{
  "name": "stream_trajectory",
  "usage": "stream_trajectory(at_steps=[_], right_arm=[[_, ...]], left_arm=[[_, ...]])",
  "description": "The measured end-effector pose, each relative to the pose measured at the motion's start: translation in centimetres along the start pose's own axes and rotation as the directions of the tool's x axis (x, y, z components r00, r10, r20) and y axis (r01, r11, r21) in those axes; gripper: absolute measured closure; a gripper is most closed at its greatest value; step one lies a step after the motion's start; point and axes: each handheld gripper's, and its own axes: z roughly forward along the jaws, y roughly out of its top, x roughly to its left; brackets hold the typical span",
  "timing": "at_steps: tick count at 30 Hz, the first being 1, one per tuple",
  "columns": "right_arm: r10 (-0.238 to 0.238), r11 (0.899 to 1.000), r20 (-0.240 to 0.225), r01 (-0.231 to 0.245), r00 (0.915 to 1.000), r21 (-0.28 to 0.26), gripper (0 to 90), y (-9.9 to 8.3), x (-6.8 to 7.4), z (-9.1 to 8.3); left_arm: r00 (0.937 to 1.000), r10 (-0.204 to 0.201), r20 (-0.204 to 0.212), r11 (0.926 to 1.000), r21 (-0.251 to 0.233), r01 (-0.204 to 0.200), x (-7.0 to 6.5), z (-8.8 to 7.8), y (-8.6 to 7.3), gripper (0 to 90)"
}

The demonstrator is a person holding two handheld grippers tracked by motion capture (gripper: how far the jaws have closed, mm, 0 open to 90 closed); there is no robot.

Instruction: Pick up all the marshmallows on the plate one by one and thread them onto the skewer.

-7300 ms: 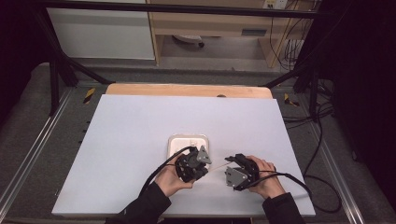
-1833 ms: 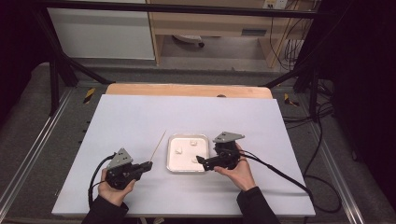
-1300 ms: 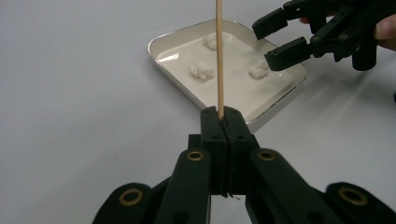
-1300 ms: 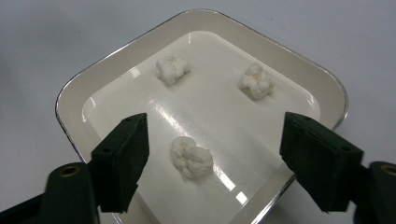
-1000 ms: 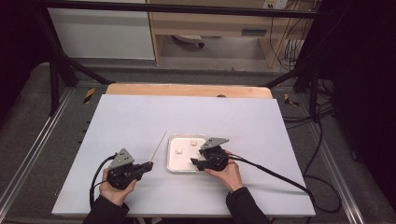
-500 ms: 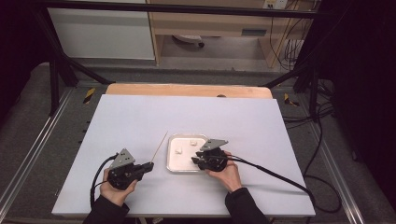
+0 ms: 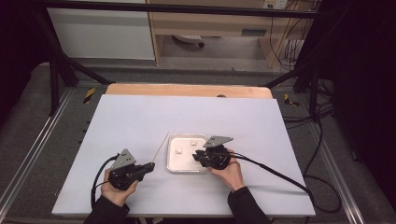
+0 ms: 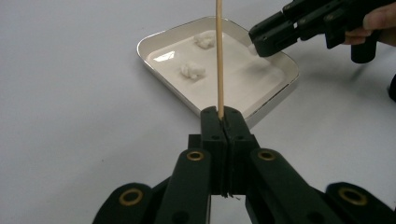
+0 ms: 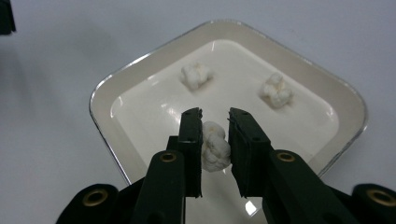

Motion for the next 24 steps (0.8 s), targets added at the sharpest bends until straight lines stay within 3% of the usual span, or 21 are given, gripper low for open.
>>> stream_trajectory(at_steps=[8, 13, 24], right_arm=[[0.022, 0.995, -0.045, -0.027, 0.9988, -0.094, 75.8, 1.6, 0.1, -2.9], [0.043, 0.984, -0.076, -0.055, 0.9962, -0.172, 77.2, 2.6, 0.0, -5.1], [0.07, 0.958, -0.137, -0.105, 0.9881, -0.266, 77.4, 3.7, -0.1, -7.3]], left_arm=[[0.9997, 0.015, 0.021, 0.9999, -0.003, -0.015, -0.8, 0.5, 0.1, 88.6], [0.9988, 0.021, 0.045, 0.9998, -0.002, -0.021, -1.5, 1.0, 0.3, 88.6], [0.9929, 0.072, 0.095, 0.997, 0.02, -0.074, -3.6, 2.8, 0.5, 88.6]])
